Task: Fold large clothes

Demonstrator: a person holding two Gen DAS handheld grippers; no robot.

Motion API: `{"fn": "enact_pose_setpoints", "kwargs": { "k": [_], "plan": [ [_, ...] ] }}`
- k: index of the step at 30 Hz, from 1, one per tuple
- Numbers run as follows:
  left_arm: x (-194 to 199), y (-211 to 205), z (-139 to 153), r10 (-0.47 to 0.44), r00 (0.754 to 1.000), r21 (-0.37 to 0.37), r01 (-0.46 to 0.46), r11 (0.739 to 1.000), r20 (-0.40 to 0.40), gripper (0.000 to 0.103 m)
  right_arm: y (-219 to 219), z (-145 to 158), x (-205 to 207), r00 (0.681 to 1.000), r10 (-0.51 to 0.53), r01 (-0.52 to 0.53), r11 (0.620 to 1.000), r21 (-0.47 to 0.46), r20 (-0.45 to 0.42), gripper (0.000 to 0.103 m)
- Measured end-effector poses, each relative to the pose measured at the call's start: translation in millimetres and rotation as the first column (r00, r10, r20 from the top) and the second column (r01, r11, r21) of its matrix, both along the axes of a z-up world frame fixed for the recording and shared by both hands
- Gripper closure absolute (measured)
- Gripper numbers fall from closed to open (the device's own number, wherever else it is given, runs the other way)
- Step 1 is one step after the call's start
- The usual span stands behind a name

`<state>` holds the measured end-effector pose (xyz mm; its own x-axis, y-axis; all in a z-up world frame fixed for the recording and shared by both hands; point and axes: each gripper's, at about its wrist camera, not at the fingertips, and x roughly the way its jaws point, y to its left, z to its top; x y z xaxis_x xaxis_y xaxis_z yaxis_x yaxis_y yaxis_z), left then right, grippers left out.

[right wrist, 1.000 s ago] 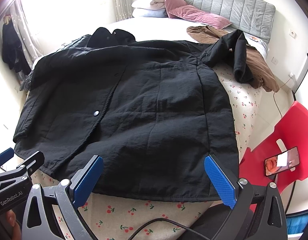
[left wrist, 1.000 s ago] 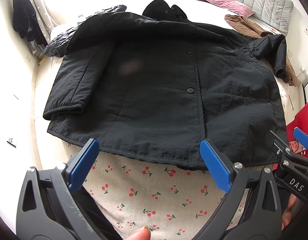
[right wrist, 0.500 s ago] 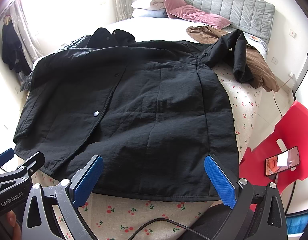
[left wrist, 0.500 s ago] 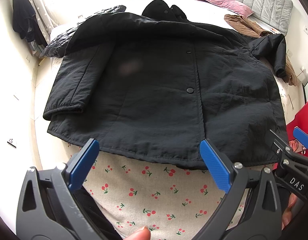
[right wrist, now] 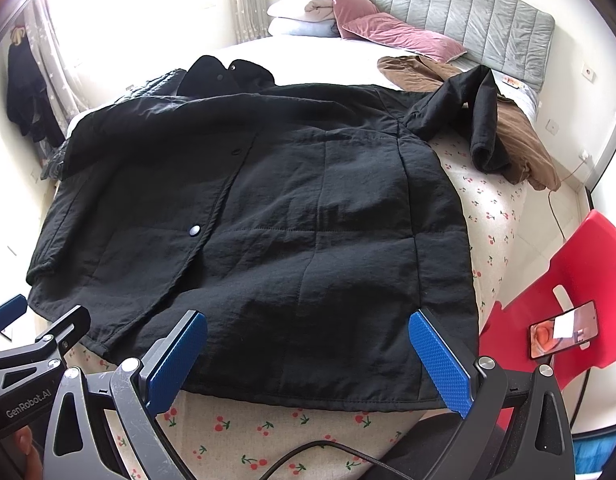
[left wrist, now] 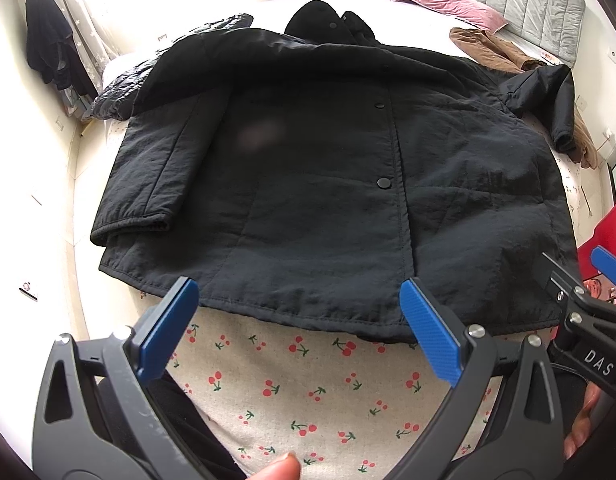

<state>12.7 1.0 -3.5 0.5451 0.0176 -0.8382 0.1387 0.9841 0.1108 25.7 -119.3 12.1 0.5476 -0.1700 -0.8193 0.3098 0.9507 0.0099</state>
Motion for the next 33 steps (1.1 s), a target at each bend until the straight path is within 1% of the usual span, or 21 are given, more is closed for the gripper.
{"fn": "enact_pose_setpoints", "kwargs": {
  "k": [4, 7, 10, 12, 14, 16, 19, 21, 23, 25, 26, 27, 29, 30, 31, 33],
  "plan": [
    [3, -4, 3, -0.036, 0.999, 0.002, 0.036, 0.999, 0.012, 0.002, 0, 2, 7, 1.0, 0.008, -0.008, 1.0, -0.006, 0.001, 0.001],
    [5, -6, 8, -0.06, 0.997, 0.01, 0.059, 0.998, 0.043, 0.002, -2, 3, 12, 1.0, 0.013, -0.013, 1.0, -0.012, 0.006, 0.001],
    [13, -5, 6, -0.101, 0.995, -0.045, 0.102, 0.994, 0.021, 0.002, -2, 6, 18, 1.0, 0.026, -0.026, 0.999, -0.033, 0.005, 0.001],
    [21, -5, 6, -0.126, 0.992, -0.063, 0.127, 0.99, 0.012, 0.002, -2, 8, 24, 0.998, 0.054, -0.054, 0.998, -0.041, 0.01, 0.001],
    [28, -6, 7, -0.157, 0.988, -0.065, 0.158, 0.985, 0.007, 0.002, -4, 12, 31, 0.994, 0.105, -0.105, 0.994, -0.032, 0.014, 0.001],
    [40, -3, 11, -0.192, 0.981, -0.06, 0.192, 0.979, 0.003, 0.002, -7, 15, 38, 0.988, 0.151, -0.151, 0.988, -0.003, 0.017, 0.001],
    [66, 4, 25, -0.232, 0.973, -0.056, 0.232, 0.971, 0.008, 0.002, -19, 24, 61, 0.97, 0.243, -0.242, 0.969, 0.057, 0.003, 0.001],
    [91, 11, 38, -0.249, 0.969, -0.04, 0.249, 0.968, 0.005, 0.002, -28, 30, 78, 0.961, 0.275, -0.273, 0.959, 0.072, -0.016, 0.001],
    [119, 19, 51, -0.259, 0.966, -0.029, 0.259, 0.965, 0.004, 0.002, -36, 36, 100, 0.953, 0.301, -0.298, 0.953, 0.051, -0.044, 0.001],
    [159, 26, 66, -0.26, 0.966, -0.024, 0.26, 0.965, 0.004, 0.002, -48, 43, 132, 0.943, 0.324, -0.325, 0.946, 0.005, -0.077, 0.001],
    [180, 28, 72, -0.25, 0.968, -0.01, 0.25, 0.968, 0.008, 0.002, -53, 44, 140, 0.941, 0.328, -0.329, 0.944, -0.001, -0.081, 0.001],
    [192, 31, 74, -0.24, 0.971, -0.001, 0.24, 0.971, 0.01, 0.002, -62, 48, 161, 0.935, 0.346, -0.347, 0.938, 0.0, -0.08, 0.001],
    [238, 34, 80, -0.221, 0.975, 0.022, 0.221, 0.975, 0.005, 0.002, -74, 49, 186, 0.925, 0.373, -0.372, 0.928, 0.017, -0.077, 0.001],
    [253, 36, 81, -0.224, 0.975, 0.015, 0.224, 0.975, -0.004, 0.002, -82, 50, 208, 0.918, 0.389, -0.388, 0.921, 0.026, -0.082, 0.001],
    [282, 37, 80, -0.223, 0.974, -0.008, 0.223, 0.975, -0.029, 0.002, -86, 49, 221, 0.914, 0.396, -0.395, 0.918, 0.027, -0.089, 0.001],
    [320, 42, 76, -0.213, 0.975, -0.075, 0.208, 0.975, -0.071, 0.002, -100, 45, 261, 0.904, 0.415, -0.412, 0.91, 0.053, -0.099, 0.001]
  ]
}}
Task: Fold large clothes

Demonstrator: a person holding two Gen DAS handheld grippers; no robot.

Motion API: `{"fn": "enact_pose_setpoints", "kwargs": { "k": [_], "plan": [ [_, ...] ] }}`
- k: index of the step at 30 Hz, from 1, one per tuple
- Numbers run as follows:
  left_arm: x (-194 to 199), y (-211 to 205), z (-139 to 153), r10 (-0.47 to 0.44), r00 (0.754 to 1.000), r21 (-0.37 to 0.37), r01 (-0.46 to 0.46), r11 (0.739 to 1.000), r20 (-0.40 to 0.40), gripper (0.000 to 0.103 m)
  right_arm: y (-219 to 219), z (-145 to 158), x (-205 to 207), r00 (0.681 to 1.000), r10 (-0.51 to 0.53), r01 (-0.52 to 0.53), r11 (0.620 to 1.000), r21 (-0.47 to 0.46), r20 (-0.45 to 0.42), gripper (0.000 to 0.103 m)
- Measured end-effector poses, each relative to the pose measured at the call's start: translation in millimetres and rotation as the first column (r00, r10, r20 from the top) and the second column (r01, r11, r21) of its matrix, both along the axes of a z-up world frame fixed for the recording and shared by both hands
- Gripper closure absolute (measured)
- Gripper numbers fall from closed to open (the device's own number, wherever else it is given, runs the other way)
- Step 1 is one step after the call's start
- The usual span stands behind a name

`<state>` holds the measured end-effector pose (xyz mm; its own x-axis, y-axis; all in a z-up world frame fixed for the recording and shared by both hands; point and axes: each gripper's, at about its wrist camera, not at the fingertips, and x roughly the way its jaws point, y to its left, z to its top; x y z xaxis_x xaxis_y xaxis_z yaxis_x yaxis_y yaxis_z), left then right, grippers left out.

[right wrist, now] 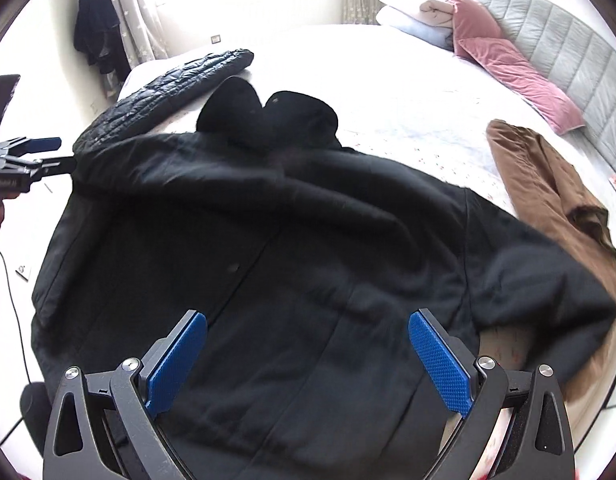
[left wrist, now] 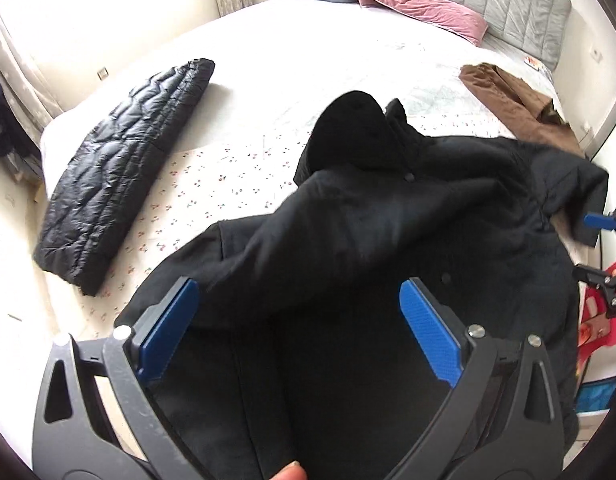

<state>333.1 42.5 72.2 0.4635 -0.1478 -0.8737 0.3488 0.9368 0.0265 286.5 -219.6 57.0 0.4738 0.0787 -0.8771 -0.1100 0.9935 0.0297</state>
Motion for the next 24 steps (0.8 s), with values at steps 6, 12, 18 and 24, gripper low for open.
{"fn": "enact_pose_setpoints", "kwargs": {
  "k": [6, 12, 18, 24],
  "plan": [
    [105, -1, -41, -0.027, 0.984, -0.163, -0.002, 0.987, -0.174, 0.007, -27, -18, 101, 0.999, 0.046, -0.046, 0.998, 0.033, 0.002, 0.001],
    [127, -24, -108, -0.118, 0.907, -0.294, -0.007, 0.956, -0.404, 0.025, -30, -61, 205, 0.996, 0.092, -0.091, 0.992, 0.083, -0.005, 0.002],
    [103, -36, -133, -0.174, 0.873, -0.287, 0.041, 0.957, -0.455, 0.055, -22, -121, 265, 0.988, 0.128, -0.114, 0.981, 0.155, -0.083, 0.009],
    [83, -36, -126, -0.169, 0.899, -0.293, 0.047, 0.955, -0.405, 0.091, -7, -143, 253, 0.989, 0.136, -0.125, 0.979, 0.159, -0.058, 0.057]
  ]
}}
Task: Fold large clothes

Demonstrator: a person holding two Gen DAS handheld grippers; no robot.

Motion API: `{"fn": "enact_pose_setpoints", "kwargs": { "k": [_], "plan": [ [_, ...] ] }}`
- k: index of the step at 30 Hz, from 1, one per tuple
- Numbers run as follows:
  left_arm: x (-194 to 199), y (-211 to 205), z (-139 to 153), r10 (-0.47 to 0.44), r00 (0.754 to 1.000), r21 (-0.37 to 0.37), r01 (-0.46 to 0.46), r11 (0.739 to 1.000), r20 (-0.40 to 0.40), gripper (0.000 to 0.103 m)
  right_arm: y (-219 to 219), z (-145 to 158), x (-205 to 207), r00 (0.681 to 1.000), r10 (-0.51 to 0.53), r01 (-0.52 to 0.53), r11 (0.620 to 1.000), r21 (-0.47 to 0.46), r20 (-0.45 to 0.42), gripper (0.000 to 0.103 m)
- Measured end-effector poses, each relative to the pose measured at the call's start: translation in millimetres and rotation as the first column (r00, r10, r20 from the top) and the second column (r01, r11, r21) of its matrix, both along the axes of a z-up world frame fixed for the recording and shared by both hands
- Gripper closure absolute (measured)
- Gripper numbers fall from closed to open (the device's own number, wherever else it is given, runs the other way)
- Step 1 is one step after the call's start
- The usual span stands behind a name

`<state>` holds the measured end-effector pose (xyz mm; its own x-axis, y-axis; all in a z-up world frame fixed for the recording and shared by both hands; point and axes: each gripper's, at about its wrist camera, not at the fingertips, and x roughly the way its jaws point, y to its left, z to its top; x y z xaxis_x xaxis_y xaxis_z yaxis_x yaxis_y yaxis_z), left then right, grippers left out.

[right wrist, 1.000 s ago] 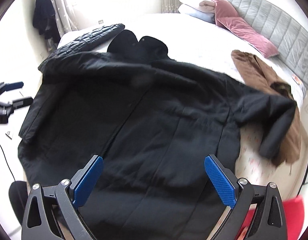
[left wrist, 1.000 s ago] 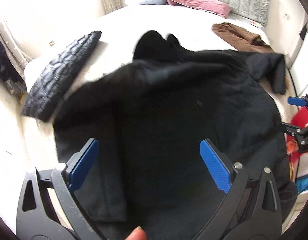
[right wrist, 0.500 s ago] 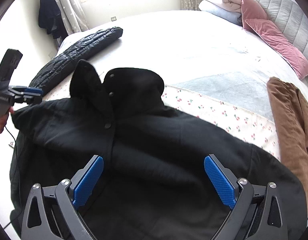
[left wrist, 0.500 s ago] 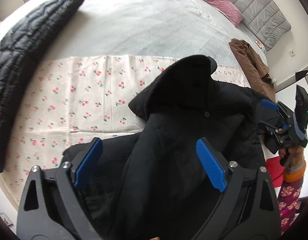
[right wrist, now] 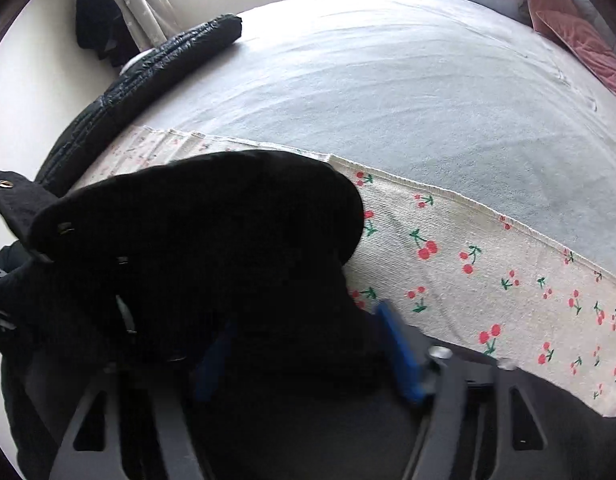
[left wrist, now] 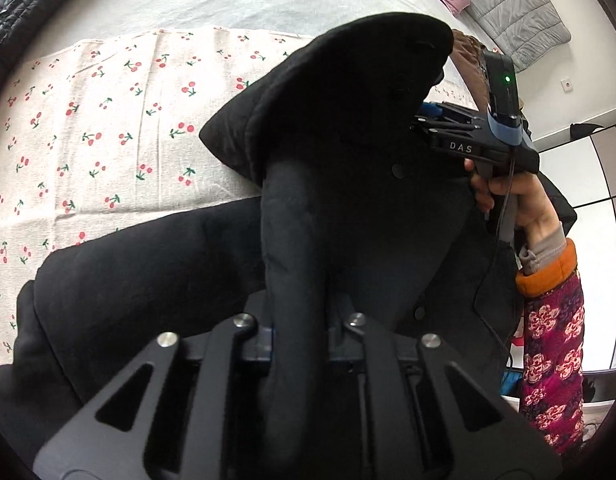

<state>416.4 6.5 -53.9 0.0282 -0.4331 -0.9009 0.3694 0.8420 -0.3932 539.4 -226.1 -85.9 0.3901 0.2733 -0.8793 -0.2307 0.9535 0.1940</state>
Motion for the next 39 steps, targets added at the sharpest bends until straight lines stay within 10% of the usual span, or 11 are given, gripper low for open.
{"fn": "enact_pose_setpoints", "kwargs": {
  "k": [2, 8, 14, 16, 17, 18, 20, 22, 32, 39],
  "plan": [
    [-6, -3, 12, 0.011, 0.999, 0.012, -0.012, 1.0, 0.052, 0.093, 3, 9, -16, 0.999, -0.024, 0.025, 0.999, -0.039, 0.041, 0.083],
    [-16, -30, 70, 0.006, 0.936, 0.092, -0.041, 0.995, 0.351, 0.095, 12, 72, -70, 0.929, -0.087, 0.164, 0.968, -0.189, 0.361, 0.089],
    [5, -65, 121, 0.007, 0.68, 0.094, -0.111, 0.989, 0.733, 0.088, -13, 135, -65, 0.732, -0.213, 0.422, 0.888, -0.184, 0.647, 0.087],
    [23, -81, 104, 0.008, 0.593, 0.124, -0.182, 0.975, 0.805, 0.071, -29, 128, -51, 0.703, -0.239, 0.469, 0.864, -0.184, 0.669, 0.078],
    [27, -84, 90, -0.007, 0.567, 0.167, -0.231, 0.959, 0.824, 0.044, -26, 120, -38, 0.708, -0.241, 0.477, 0.857, -0.197, 0.664, 0.067],
    [39, -89, 71, -0.028, 0.567, 0.247, -0.313, 0.917, 0.823, 0.027, -32, 106, -27, 0.742, -0.26, 0.483, 0.846, -0.225, 0.618, 0.063],
    [50, -80, 48, -0.013, 0.627, 0.294, -0.346, 0.891, 0.779, 0.026, -31, 80, -10, 0.788, -0.291, 0.476, 0.847, -0.237, 0.542, 0.058],
    [45, -68, 36, 0.047, 0.687, 0.257, -0.334, 0.907, 0.726, 0.026, -38, 67, -14, 0.818, -0.29, 0.441, 0.871, -0.218, 0.496, 0.056],
    [-1, -45, 77, -0.011, 0.73, 0.243, -0.213, 0.946, 0.683, 0.017, -30, 99, -78, 0.851, -0.28, 0.404, 0.89, -0.211, 0.444, 0.033],
    [-64, -35, 84, 0.004, 0.819, 0.198, -0.143, 0.97, 0.574, 0.016, -75, 139, -173, 0.863, -0.345, 0.436, 0.878, -0.198, 0.37, 0.031]
  ]
}}
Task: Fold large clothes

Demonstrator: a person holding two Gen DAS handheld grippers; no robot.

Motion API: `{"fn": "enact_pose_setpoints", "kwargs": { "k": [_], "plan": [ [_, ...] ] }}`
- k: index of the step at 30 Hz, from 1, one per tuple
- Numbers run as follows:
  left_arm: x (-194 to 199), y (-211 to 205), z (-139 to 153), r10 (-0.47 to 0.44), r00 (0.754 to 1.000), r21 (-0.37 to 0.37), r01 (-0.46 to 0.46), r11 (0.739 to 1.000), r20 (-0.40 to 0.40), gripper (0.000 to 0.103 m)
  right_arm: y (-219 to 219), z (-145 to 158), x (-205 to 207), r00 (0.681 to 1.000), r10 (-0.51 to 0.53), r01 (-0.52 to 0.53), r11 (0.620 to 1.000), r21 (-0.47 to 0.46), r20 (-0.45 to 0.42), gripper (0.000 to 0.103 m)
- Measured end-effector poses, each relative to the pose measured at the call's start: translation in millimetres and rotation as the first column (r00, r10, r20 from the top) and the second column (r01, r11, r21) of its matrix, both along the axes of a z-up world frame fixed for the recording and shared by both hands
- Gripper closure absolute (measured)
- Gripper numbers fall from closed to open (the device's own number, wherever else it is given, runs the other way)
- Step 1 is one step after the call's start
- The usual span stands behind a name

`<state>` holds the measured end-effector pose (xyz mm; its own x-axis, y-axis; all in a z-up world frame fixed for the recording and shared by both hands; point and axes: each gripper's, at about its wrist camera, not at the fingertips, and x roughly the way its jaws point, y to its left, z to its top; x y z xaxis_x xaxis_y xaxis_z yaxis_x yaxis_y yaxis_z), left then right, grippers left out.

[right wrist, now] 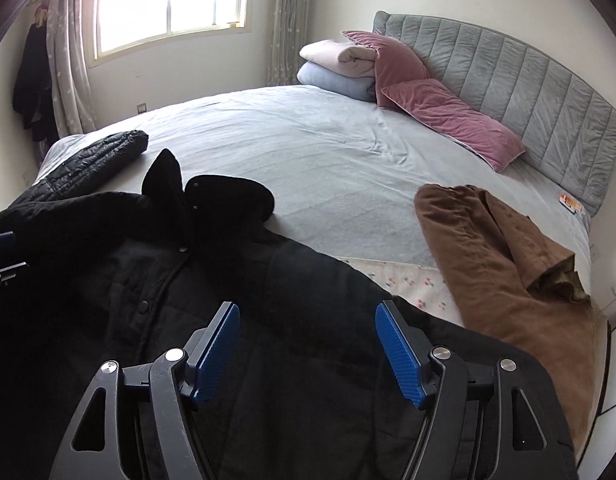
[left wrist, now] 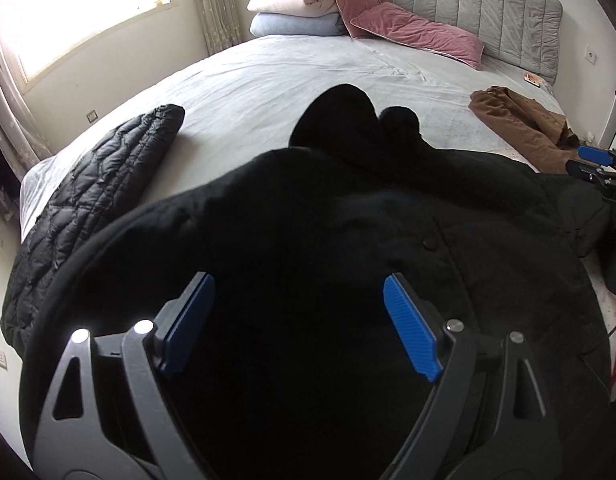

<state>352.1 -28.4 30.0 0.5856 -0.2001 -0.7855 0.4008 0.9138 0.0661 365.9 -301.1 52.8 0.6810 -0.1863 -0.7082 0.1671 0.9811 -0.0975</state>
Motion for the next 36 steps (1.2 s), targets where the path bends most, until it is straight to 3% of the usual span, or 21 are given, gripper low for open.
{"fn": "enact_pose_setpoints", "kwargs": {
  "k": [5, 9, 12, 18, 20, 23, 26, 30, 31, 32, 36],
  "plan": [
    [-43, -7, 0, -0.02, 0.995, -0.051, 0.015, 0.999, -0.093, 0.016, -57, 46, -78, 0.996, -0.09, 0.09, 0.996, 0.026, 0.001, 0.026],
    [-77, -21, -4, -0.061, 0.99, -0.056, 0.054, 0.997, -0.125, 0.016, -105, 57, -137, 0.982, -0.186, 0.187, 0.981, 0.054, -0.023, 0.025],
    [-99, -27, -6, -0.067, 0.99, -0.068, 0.059, 0.996, -0.121, 0.016, -136, 47, -171, 0.959, -0.276, 0.281, 0.955, 0.099, -0.065, 0.025],
    [-128, -30, -18, -0.041, 0.987, -0.136, 0.019, 0.99, -0.158, 0.015, -183, -1, -221, 0.887, -0.43, 0.457, 0.871, 0.18, -0.169, 0.026],
    [-133, -29, -22, -0.027, 0.985, -0.175, -0.004, 0.984, -0.171, 0.015, -191, -20, -228, 0.873, -0.442, 0.48, 0.852, 0.208, -0.206, 0.045],
    [-134, -34, -26, -0.023, 0.981, -0.172, -0.01, 0.985, -0.192, 0.015, -199, -46, -225, 0.863, -0.434, 0.496, 0.825, 0.27, -0.261, 0.062],
    [-137, -38, -29, -0.024, 0.984, -0.158, -0.004, 0.987, -0.176, 0.015, -205, -70, -220, 0.846, -0.442, 0.521, 0.805, 0.285, -0.298, 0.063],
    [-137, -39, -38, -0.022, 0.981, -0.14, -0.006, 0.99, -0.195, 0.015, -208, -93, -206, 0.812, -0.484, 0.564, 0.795, 0.223, -0.326, 0.063],
    [-136, -38, -40, -0.021, 0.98, -0.14, -0.007, 0.99, -0.2, 0.015, -206, -95, -204, 0.813, -0.484, 0.562, 0.797, 0.222, -0.322, 0.07],
    [-135, -38, -41, -0.02, 0.979, -0.139, -0.009, 0.99, -0.205, 0.015, -202, -96, -200, 0.818, -0.478, 0.554, 0.804, 0.216, -0.32, 0.093],
    [-134, -36, -43, -0.018, 0.981, -0.128, -0.008, 0.992, -0.195, 0.015, -182, -71, -197, 0.839, -0.471, 0.52, 0.842, 0.145, -0.272, 0.097]
  ]
}}
